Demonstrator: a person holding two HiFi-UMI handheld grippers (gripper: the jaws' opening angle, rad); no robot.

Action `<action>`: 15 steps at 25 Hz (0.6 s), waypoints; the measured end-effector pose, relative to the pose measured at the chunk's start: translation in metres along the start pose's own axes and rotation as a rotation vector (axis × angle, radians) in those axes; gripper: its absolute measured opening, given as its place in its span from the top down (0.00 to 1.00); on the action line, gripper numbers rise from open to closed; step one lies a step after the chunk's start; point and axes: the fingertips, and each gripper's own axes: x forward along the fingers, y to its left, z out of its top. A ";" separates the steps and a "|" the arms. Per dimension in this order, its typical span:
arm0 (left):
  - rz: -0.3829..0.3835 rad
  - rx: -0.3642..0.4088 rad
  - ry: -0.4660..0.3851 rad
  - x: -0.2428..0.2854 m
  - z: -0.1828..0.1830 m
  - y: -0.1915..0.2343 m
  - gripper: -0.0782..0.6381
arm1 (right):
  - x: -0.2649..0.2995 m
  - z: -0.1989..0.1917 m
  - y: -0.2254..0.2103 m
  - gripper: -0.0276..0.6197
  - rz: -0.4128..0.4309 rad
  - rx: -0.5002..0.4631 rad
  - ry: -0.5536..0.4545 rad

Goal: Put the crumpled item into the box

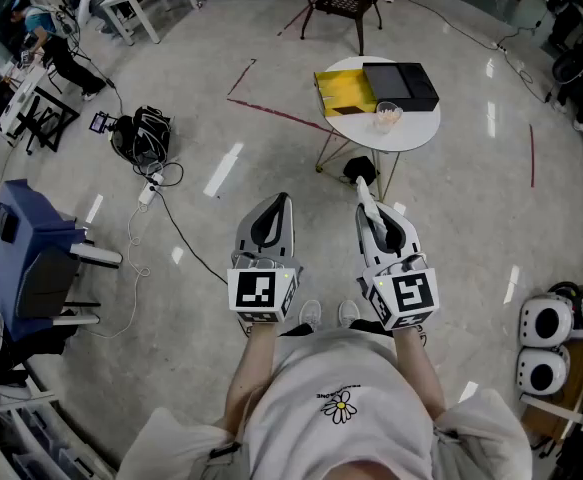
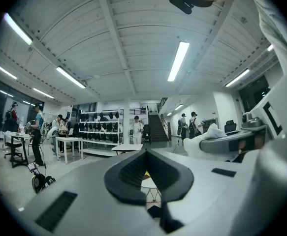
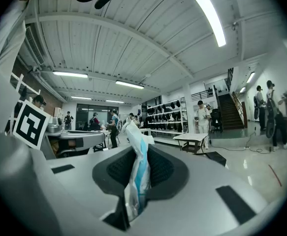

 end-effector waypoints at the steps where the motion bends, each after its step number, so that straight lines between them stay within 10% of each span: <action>1: -0.003 0.004 -0.002 0.004 0.000 0.000 0.89 | 0.002 0.000 -0.001 0.88 0.001 0.001 0.001; 15: -0.050 0.042 -0.025 0.026 -0.008 0.023 0.89 | 0.032 0.005 0.004 0.88 0.008 0.053 -0.036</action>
